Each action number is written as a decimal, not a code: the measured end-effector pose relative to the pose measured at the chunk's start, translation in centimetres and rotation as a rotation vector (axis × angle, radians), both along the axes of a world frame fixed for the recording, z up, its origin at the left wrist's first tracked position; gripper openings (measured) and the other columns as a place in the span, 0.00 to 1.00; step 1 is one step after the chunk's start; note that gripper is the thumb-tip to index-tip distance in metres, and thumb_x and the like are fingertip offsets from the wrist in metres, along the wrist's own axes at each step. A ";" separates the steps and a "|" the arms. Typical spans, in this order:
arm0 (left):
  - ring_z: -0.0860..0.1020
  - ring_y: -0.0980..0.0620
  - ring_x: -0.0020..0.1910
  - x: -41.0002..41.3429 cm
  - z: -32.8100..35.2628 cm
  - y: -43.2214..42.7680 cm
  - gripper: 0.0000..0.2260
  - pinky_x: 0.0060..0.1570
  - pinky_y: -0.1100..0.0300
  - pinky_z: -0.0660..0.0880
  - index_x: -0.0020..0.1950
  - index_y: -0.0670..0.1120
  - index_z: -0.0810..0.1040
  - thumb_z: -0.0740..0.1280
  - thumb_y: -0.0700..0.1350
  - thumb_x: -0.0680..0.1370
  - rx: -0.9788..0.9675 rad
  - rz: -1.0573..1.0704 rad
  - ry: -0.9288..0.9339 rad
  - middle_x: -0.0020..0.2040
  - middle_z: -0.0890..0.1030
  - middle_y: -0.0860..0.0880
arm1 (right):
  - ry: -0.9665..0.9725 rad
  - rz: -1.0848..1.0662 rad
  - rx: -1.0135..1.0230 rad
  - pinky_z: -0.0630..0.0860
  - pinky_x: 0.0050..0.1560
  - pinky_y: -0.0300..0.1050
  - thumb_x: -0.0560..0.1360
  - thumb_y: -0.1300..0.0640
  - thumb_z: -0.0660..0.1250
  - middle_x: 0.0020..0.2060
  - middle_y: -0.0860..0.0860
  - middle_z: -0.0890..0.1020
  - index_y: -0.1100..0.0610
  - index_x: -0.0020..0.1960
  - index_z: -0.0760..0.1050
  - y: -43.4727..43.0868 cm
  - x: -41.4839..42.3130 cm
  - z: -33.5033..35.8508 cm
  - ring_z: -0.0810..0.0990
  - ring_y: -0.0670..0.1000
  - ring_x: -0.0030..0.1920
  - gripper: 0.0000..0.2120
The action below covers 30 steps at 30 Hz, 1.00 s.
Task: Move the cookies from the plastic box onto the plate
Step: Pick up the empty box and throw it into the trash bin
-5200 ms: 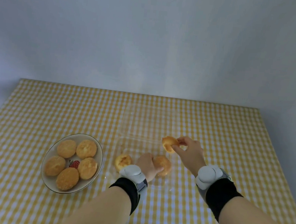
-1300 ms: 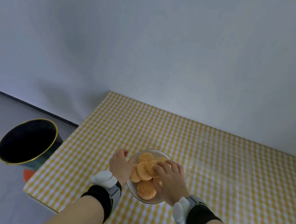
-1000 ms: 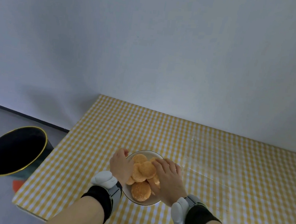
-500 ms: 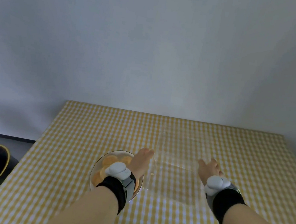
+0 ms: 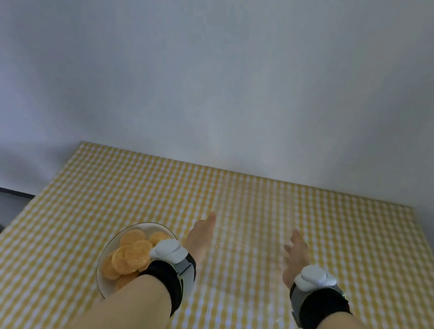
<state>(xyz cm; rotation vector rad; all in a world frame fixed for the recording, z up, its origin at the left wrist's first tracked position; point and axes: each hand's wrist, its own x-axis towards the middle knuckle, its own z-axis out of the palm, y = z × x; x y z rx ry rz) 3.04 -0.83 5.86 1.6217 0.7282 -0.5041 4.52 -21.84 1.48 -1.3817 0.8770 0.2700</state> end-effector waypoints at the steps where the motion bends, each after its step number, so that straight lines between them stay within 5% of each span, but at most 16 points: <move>1: 0.62 0.46 0.75 -0.1 0.3 0.1 0.33 0.72 0.47 0.59 0.76 0.49 0.56 0.48 0.67 0.77 -0.043 0.036 -0.018 0.76 0.62 0.47 | 0.001 -0.068 0.056 0.56 0.73 0.58 0.80 0.43 0.53 0.72 0.56 0.66 0.54 0.70 0.65 -0.5 0.0 0.3 0.63 0.59 0.72 0.23; 5: 0.66 0.45 0.73 -0.1 1.7 1.3 0.37 0.72 0.47 0.61 0.75 0.47 0.59 0.46 0.69 0.75 -0.178 0.209 -0.098 0.74 0.66 0.46 | 0.005 -0.179 0.256 0.50 0.73 0.62 0.76 0.36 0.55 0.60 0.52 0.77 0.55 0.45 0.75 -2.0 1.0 1.5 0.67 0.56 0.70 0.23; 8: 0.73 0.45 0.65 -0.2 2.8 2.7 0.39 0.66 0.48 0.69 0.73 0.46 0.64 0.48 0.72 0.73 -0.255 0.323 -0.149 0.65 0.74 0.46 | -0.031 -0.042 0.399 0.58 0.73 0.59 0.76 0.38 0.58 0.63 0.51 0.75 0.59 0.62 0.73 -1.6 1.0 4.1 0.69 0.56 0.69 0.28; 10: 0.72 0.45 0.64 -0.6 3.6 3.9 0.40 0.64 0.48 0.69 0.72 0.46 0.66 0.52 0.73 0.71 -0.245 0.348 -0.165 0.63 0.74 0.47 | -0.063 0.101 0.448 0.73 0.60 0.54 0.75 0.48 0.64 0.50 0.53 0.77 0.57 0.53 0.77 -0.6 1.0 5.5 0.77 0.54 0.54 0.14; 12: 0.70 0.46 0.68 -1.3 4.1 5.5 0.38 0.68 0.48 0.65 0.73 0.49 0.65 0.58 0.71 0.71 -0.231 0.309 -0.200 0.70 0.70 0.48 | -0.074 0.229 0.416 0.74 0.39 0.50 0.73 0.56 0.66 0.43 0.56 0.76 0.58 0.47 0.76 0.3 1.4 6.0 0.76 0.54 0.39 0.06; 16: 0.68 0.50 0.67 -3.1 4.9 8.8 0.28 0.67 0.56 0.62 0.73 0.43 0.65 0.65 0.53 0.76 -0.234 0.204 -0.285 0.66 0.70 0.48 | 0.019 0.302 0.417 0.71 0.34 0.47 0.74 0.59 0.66 0.36 0.54 0.77 0.61 0.50 0.75 2.9 2.2 6.4 0.76 0.53 0.31 0.08; 19: 0.67 0.50 0.68 -4.3 5.2 11.5 0.21 0.54 0.77 0.68 0.70 0.39 0.67 0.63 0.43 0.79 -0.248 0.217 -0.291 0.64 0.70 0.48 | 0.028 0.361 0.377 0.76 0.34 0.45 0.74 0.59 0.69 0.43 0.56 0.78 0.61 0.55 0.75 6.2 2.6 6.6 0.76 0.53 0.35 0.11; 21: 0.67 0.47 0.70 -5.0 5.2 13.9 0.27 0.58 0.68 0.72 0.73 0.42 0.65 0.68 0.46 0.76 -0.206 0.225 -0.352 0.71 0.69 0.48 | -0.004 0.376 0.329 0.76 0.40 0.45 0.74 0.59 0.70 0.43 0.57 0.78 0.63 0.55 0.76 8.8 3.1 7.4 0.76 0.54 0.38 0.12; 24: 0.63 0.45 0.73 -5.9 5.5 17.4 0.34 0.71 0.43 0.63 0.76 0.48 0.58 0.70 0.48 0.74 -0.270 0.258 -0.371 0.76 0.62 0.51 | -0.067 0.394 0.289 0.76 0.47 0.46 0.72 0.58 0.72 0.45 0.57 0.79 0.67 0.60 0.76 13.4 3.8 8.9 0.77 0.55 0.43 0.19; 27: 0.62 0.45 0.74 -6.7 5.2 21.0 0.32 0.71 0.43 0.63 0.76 0.50 0.56 0.67 0.45 0.76 -0.211 0.293 -0.360 0.74 0.61 0.53 | -0.119 0.449 0.259 0.78 0.47 0.50 0.73 0.53 0.71 0.47 0.56 0.80 0.62 0.59 0.76 18.0 3.9 11.1 0.79 0.55 0.46 0.19; 30: 0.69 0.44 0.68 -8.2 4.6 27.8 0.29 0.61 0.44 0.72 0.75 0.54 0.59 0.68 0.47 0.76 -0.195 0.399 -0.346 0.73 0.64 0.52 | -0.038 0.638 0.172 0.75 0.60 0.59 0.69 0.44 0.73 0.52 0.55 0.77 0.54 0.59 0.75 26.0 2.9 12.4 0.77 0.59 0.56 0.23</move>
